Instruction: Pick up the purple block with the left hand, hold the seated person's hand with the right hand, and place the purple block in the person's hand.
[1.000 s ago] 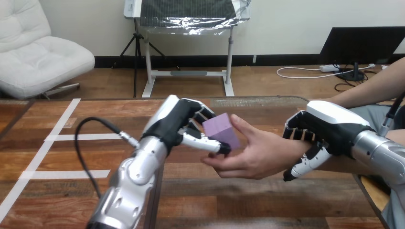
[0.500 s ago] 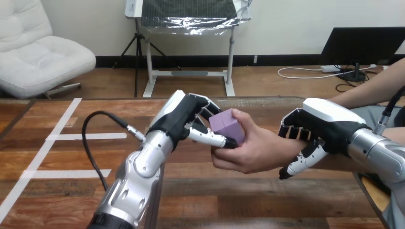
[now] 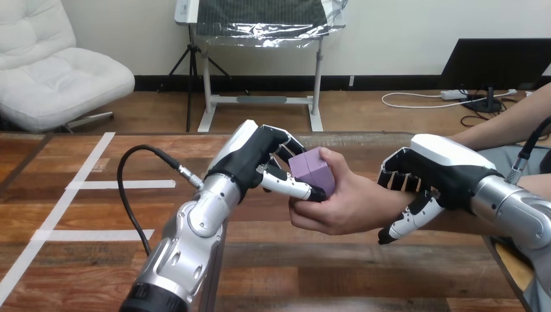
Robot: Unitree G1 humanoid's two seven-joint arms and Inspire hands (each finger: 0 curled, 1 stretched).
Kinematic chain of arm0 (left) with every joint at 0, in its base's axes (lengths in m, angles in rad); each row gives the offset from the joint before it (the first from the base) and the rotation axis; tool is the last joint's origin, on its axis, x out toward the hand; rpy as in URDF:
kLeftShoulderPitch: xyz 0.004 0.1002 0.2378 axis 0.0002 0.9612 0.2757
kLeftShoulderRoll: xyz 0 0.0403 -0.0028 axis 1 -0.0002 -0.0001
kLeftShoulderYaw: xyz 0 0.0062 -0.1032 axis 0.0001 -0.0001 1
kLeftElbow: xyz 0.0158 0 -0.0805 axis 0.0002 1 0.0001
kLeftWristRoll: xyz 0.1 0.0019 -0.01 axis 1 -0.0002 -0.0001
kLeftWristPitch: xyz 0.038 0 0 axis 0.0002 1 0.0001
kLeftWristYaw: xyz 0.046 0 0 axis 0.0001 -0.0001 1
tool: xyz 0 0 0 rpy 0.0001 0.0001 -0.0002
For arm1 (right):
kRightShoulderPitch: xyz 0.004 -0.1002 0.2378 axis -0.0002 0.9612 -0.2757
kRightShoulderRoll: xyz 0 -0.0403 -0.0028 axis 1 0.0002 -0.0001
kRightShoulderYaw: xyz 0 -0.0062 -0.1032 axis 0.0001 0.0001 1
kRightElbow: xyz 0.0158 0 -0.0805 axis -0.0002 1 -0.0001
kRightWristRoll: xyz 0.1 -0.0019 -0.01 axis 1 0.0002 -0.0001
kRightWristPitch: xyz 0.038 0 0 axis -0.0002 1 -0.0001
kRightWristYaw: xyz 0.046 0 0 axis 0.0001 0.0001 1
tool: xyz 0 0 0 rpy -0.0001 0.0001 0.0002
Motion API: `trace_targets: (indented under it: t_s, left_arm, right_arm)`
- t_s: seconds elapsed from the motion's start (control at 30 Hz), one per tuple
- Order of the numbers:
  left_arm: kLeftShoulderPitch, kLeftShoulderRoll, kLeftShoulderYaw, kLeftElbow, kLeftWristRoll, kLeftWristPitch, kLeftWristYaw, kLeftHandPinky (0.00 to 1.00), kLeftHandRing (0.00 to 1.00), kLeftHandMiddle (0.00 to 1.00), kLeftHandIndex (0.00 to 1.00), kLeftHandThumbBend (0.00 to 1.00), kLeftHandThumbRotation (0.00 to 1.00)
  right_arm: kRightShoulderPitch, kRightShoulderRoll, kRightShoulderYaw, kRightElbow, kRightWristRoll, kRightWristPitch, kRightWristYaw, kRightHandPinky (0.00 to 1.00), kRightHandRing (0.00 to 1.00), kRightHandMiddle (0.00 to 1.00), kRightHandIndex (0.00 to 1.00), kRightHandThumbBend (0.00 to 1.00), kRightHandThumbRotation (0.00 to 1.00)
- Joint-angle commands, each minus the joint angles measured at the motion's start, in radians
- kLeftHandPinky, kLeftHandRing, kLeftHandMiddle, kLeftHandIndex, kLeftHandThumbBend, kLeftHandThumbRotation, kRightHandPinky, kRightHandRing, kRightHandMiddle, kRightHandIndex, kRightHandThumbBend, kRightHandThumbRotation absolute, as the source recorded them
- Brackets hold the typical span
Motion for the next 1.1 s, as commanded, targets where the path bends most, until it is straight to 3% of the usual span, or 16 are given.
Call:
trace_targets:
  t_s: [0.0,0.57,0.83,1.07]
  left_arm:
    - [-0.093,-0.069,-0.061,0.010,0.010,-0.007,-0.018,0.25,0.33,0.41,0.47,0.69,0.00]
    - [-0.080,-0.091,-0.068,0.016,-0.006,-0.025,-0.041,0.26,0.34,0.41,0.46,0.70,0.00]
    - [-0.074,-0.089,-0.071,-0.001,-0.003,-0.007,-0.049,0.26,0.33,0.41,0.45,0.71,0.00]
    - [-0.065,-0.077,-0.074,-0.041,0.000,0.034,-0.085,0.34,0.44,0.50,0.52,0.73,0.04]
  right_arm:
    - [-0.036,0.022,0.013,-0.039,0.008,-0.007,0.005,0.38,0.45,0.51,0.53,0.92,0.17]
    - [-0.021,0.016,0.004,-0.057,0.012,0.013,0.017,0.38,0.45,0.50,0.53,0.92,0.18]
    - [-0.011,0.005,-0.005,-0.065,0.021,0.011,0.028,0.38,0.45,0.51,0.53,0.91,0.19]
    - [-0.008,-0.007,-0.010,-0.066,0.034,0.010,0.057,0.39,0.46,0.53,0.55,0.91,0.21]
